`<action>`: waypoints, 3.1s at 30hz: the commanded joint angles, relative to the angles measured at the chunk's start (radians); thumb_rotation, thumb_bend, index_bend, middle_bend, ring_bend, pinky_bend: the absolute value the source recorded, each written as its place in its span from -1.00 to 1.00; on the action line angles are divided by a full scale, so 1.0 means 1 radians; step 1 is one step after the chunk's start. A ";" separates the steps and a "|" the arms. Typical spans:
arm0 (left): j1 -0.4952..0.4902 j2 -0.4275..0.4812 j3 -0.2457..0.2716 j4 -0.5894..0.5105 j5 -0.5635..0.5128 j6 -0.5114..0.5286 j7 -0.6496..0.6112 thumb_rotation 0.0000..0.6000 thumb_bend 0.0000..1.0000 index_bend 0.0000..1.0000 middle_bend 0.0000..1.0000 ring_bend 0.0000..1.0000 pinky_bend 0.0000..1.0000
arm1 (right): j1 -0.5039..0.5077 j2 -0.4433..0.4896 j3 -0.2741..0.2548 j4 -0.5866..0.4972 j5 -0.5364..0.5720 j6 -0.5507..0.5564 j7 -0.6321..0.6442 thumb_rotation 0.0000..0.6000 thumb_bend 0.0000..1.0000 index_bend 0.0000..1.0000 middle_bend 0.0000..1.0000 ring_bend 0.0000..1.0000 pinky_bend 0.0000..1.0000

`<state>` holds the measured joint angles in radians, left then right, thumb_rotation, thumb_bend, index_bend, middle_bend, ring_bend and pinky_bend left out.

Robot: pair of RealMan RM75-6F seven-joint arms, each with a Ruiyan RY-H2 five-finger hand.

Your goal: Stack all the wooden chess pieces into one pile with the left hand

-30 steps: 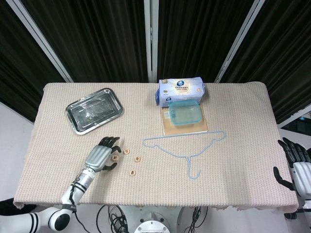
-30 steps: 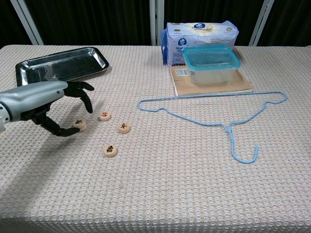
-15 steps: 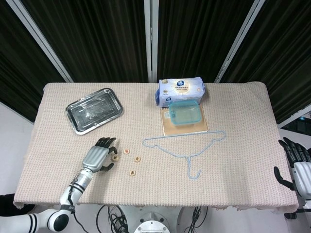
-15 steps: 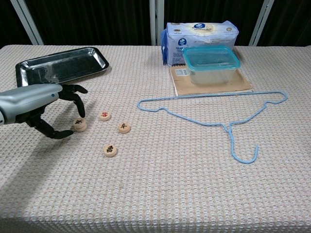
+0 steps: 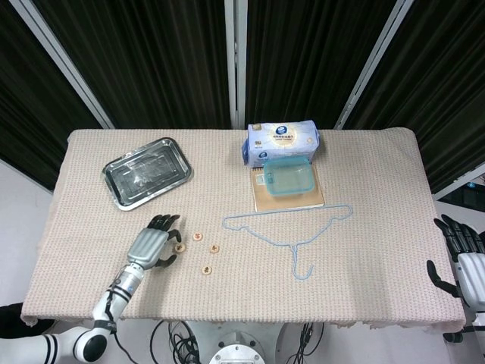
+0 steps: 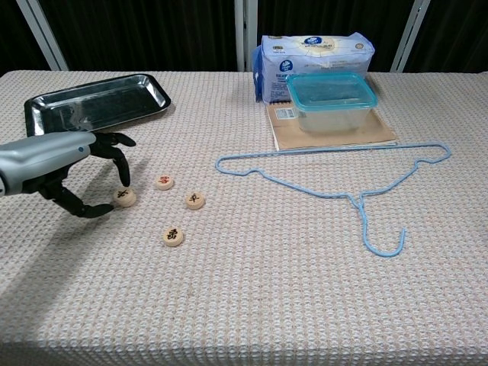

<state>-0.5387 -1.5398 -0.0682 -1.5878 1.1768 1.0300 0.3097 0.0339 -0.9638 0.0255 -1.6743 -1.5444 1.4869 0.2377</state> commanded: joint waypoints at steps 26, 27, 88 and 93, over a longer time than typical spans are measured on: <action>-0.014 -0.015 -0.011 0.023 -0.012 -0.002 0.008 1.00 -0.43 -0.32 -0.92 -1.00 -1.00 | 0.000 0.002 0.001 0.002 0.001 -0.002 0.004 1.00 -0.19 -1.00 -1.00 -1.00 -1.00; -0.013 -0.014 -0.012 0.021 -0.012 0.000 0.008 1.00 -0.43 -0.32 -0.92 -1.00 -1.00 | 0.000 0.002 0.001 0.002 0.001 -0.001 0.005 1.00 -0.19 -1.00 -1.00 -1.00 -1.00; -0.214 -0.176 -0.087 0.041 -0.352 0.044 0.368 1.00 -0.43 -0.07 -0.86 -1.00 -1.00 | 0.000 0.012 0.003 0.018 0.003 -0.001 0.049 1.00 -0.19 -1.00 -1.00 -1.00 -1.00; -0.215 -0.177 -0.087 0.043 -0.359 0.037 0.358 1.00 -0.43 -0.04 -0.85 -1.00 -1.00 | 0.002 0.011 0.003 0.017 0.005 -0.006 0.046 1.00 -0.19 -1.00 -1.00 -1.00 -1.00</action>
<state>-0.7534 -1.7166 -0.1550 -1.5450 0.8182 1.0677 0.6680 0.0356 -0.9525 0.0288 -1.6573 -1.5395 1.4813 0.2837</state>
